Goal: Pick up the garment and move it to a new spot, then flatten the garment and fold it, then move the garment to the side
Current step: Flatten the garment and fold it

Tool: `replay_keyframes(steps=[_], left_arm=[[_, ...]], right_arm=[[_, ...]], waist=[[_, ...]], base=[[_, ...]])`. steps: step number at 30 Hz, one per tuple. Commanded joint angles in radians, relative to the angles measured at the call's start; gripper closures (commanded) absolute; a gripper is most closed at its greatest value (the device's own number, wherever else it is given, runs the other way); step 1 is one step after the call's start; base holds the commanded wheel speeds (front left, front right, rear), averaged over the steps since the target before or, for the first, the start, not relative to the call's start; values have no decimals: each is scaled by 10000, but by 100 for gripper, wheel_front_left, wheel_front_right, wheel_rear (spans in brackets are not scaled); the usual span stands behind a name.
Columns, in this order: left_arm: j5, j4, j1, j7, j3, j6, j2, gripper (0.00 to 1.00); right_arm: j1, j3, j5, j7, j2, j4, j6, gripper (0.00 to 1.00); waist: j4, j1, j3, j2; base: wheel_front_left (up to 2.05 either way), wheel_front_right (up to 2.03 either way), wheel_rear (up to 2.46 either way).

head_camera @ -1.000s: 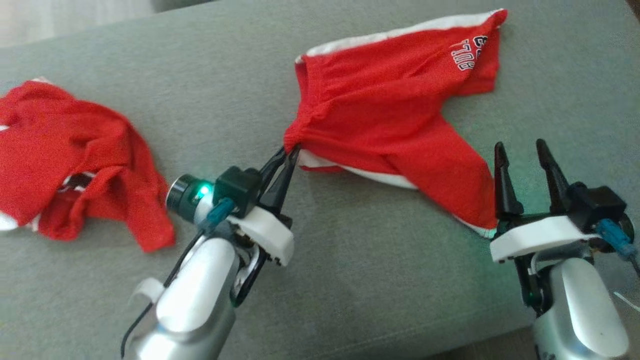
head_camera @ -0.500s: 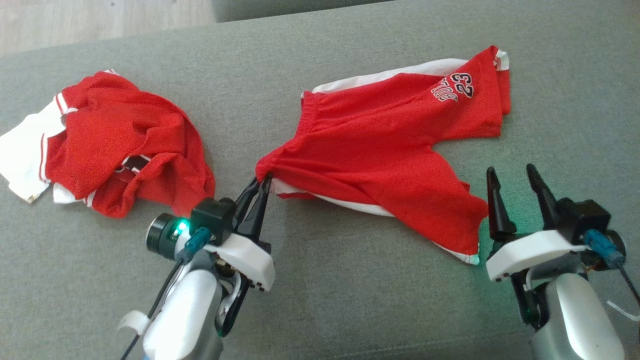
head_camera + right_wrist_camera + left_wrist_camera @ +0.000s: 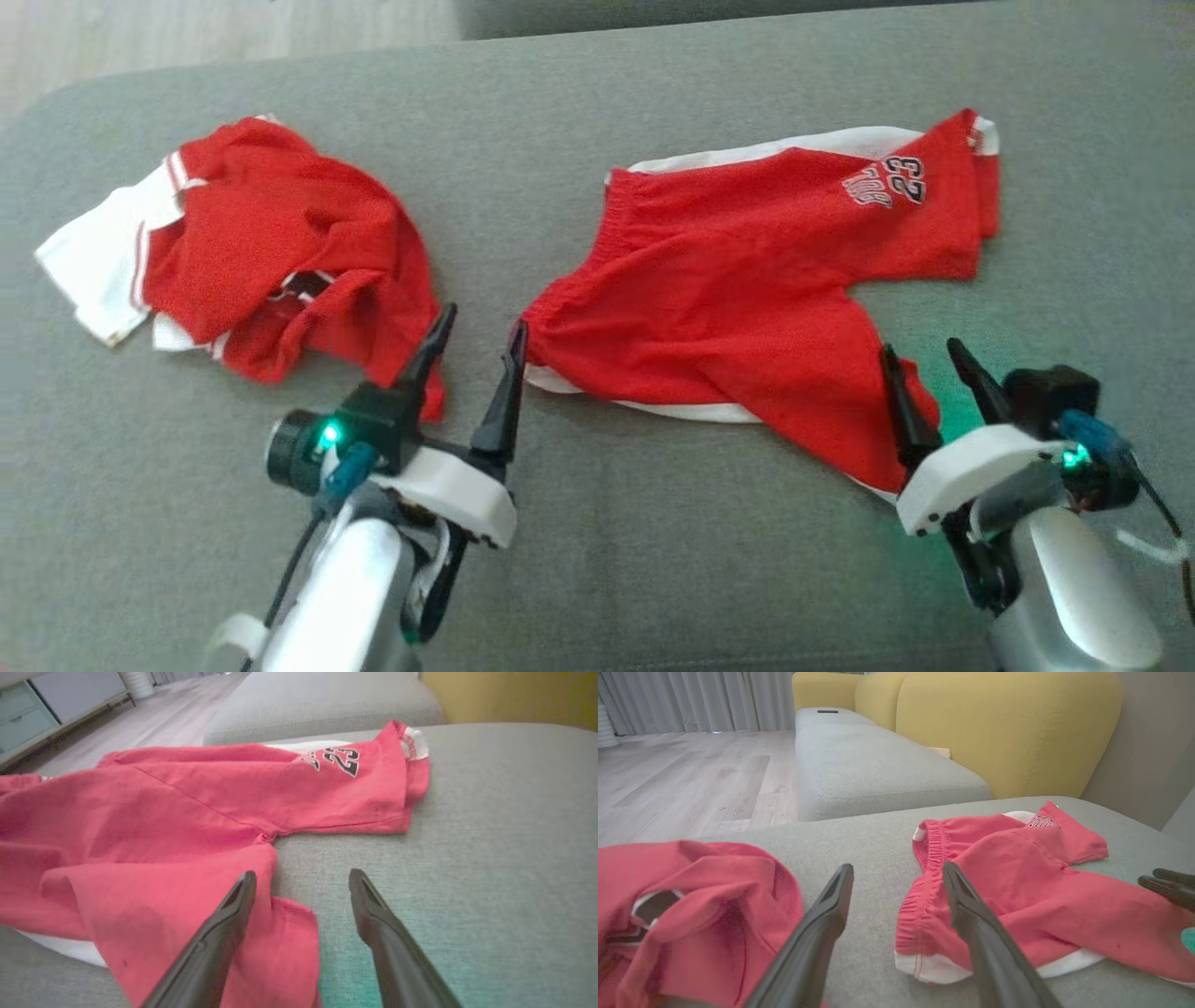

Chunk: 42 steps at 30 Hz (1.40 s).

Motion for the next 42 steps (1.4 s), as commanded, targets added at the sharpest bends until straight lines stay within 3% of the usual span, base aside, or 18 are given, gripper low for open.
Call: replay_keyframes(steps=[1,13,15,16,27,42], left_arm=[[-85,-402,-206,-51,178,48,54,0],[-313,-554,-75,-51,-70,131,52,0],[-309,-552,-48,-51,-56,150,52,0],[-310,-546,-37,-51,-57,147,52,0],[-358,-607,-19,-51,-119,158,51,0],[-589,-718,-288,-51,-500,241,51,0]], right_arm=[[-443,379,59,126,-135,-115,-7,0],[-999,575,171,1044,-441,1462,-7,0],[-1050,591,348,1091,-384,1563,-7,75],[-1068,605,440,1094,-368,1572,-7,100],[-1529,369,571,432,-836,942,-7,100],[-2418,103,-238,764,-2097,731,-7,100]], waist=[[143,0,19,0],[329,0,49,0],[256,0,29,0],[219,0,21,0],[-105,0,-96,0],[460,0,169,0]], base=[[0,0,0],[0,0,0],[0,0,0],[0,0,0],[0,0,0],[0,0,0]])
